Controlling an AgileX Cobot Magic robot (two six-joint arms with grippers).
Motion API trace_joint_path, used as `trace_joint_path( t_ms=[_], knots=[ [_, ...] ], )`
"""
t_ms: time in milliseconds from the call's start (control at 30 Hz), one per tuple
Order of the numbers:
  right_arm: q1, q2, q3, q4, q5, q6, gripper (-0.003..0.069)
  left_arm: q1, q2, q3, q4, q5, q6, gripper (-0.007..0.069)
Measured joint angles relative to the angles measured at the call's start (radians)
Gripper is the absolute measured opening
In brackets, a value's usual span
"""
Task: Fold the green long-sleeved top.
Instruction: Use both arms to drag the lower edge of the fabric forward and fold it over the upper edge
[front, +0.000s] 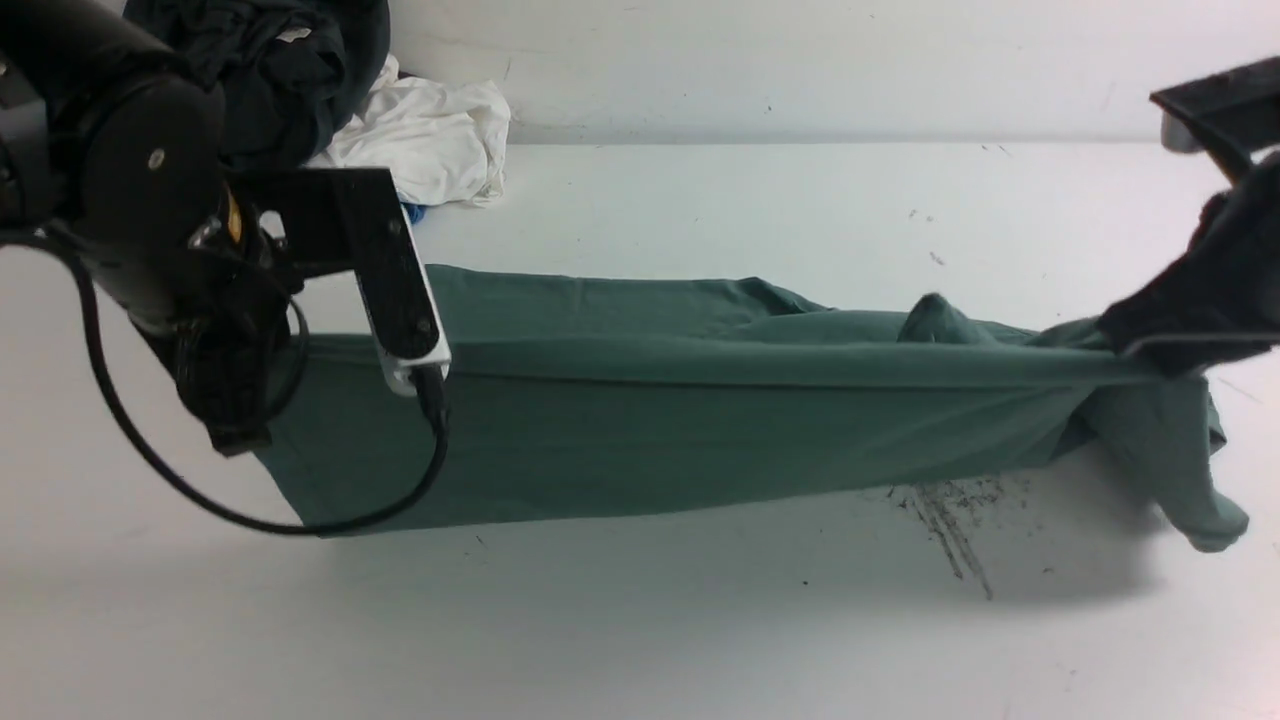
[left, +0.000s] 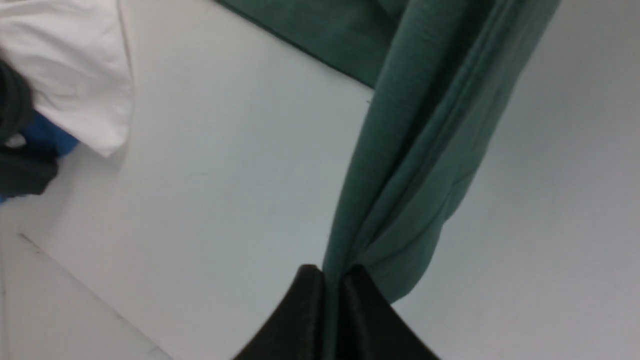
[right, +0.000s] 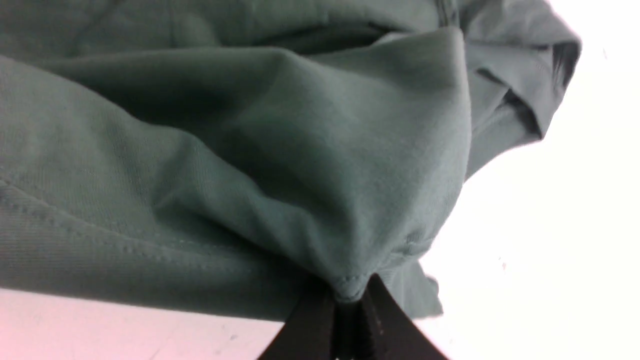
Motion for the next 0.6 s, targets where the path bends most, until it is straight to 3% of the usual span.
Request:
trace_joint_path(
  t_ms=[333,600],
  knots=[
    [-0.068,0.257,-0.385,0.043,0.022,-0.106,0.0017,0.082,0.261,-0.310,-0.025,-0.101,0.058,0.0016],
    [-0.081,0.441,-0.539,0.052,0.021,-0.131,0.0017,0.123,0.476,-0.461,-0.037,-0.179,0.058,0.0016]
  ],
)
